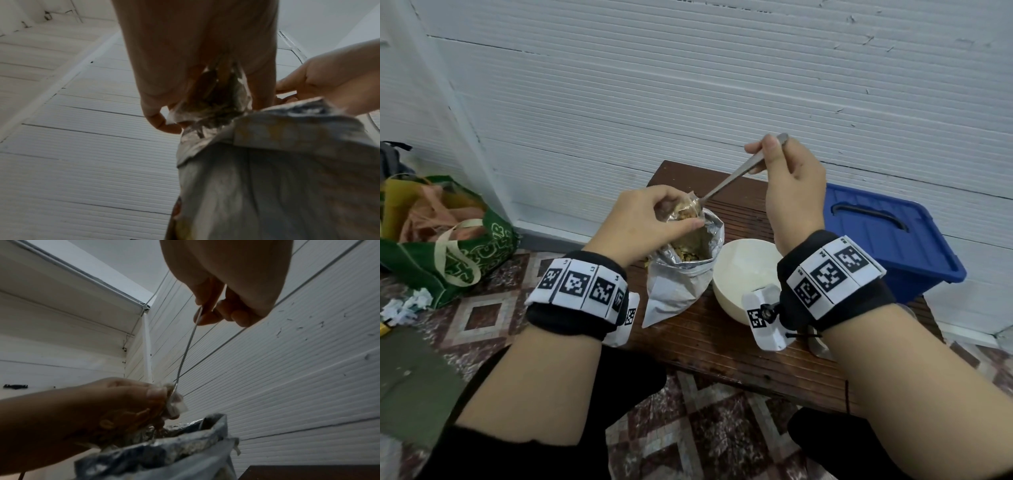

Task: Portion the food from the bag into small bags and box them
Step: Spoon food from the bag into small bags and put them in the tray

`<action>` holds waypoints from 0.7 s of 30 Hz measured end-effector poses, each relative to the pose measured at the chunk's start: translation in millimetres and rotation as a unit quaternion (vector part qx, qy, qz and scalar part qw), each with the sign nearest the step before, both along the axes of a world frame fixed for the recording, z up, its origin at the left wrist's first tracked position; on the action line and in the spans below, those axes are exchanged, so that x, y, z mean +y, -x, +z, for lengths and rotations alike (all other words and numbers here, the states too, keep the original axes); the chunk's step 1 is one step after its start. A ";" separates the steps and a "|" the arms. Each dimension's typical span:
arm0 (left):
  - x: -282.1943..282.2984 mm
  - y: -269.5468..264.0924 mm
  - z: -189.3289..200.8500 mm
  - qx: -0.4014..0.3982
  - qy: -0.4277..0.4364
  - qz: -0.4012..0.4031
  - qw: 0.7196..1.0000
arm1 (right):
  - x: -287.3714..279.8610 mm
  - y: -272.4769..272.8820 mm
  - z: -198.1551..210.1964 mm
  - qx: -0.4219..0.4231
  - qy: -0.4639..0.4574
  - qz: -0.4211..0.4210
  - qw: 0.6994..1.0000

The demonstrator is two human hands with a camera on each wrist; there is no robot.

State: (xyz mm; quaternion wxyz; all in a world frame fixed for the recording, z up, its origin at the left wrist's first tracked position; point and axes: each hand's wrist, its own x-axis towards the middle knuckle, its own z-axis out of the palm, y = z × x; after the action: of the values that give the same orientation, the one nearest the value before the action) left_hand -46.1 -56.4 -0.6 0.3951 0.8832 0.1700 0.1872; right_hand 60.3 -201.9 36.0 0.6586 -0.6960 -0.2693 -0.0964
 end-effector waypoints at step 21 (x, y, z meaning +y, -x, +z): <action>15.7 5.9 -5.2 -0.042 0.072 0.039 0.996 | 3.7 8.5 -59.7 -0.281 0.215 0.056 0.934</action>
State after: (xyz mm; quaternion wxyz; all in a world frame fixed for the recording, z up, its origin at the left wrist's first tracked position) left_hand -52.0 -40.7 -5.8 0.4565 0.8367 0.2003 0.2267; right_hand 51.8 -198.2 -23.6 0.3951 -0.7492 -0.4964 -0.1904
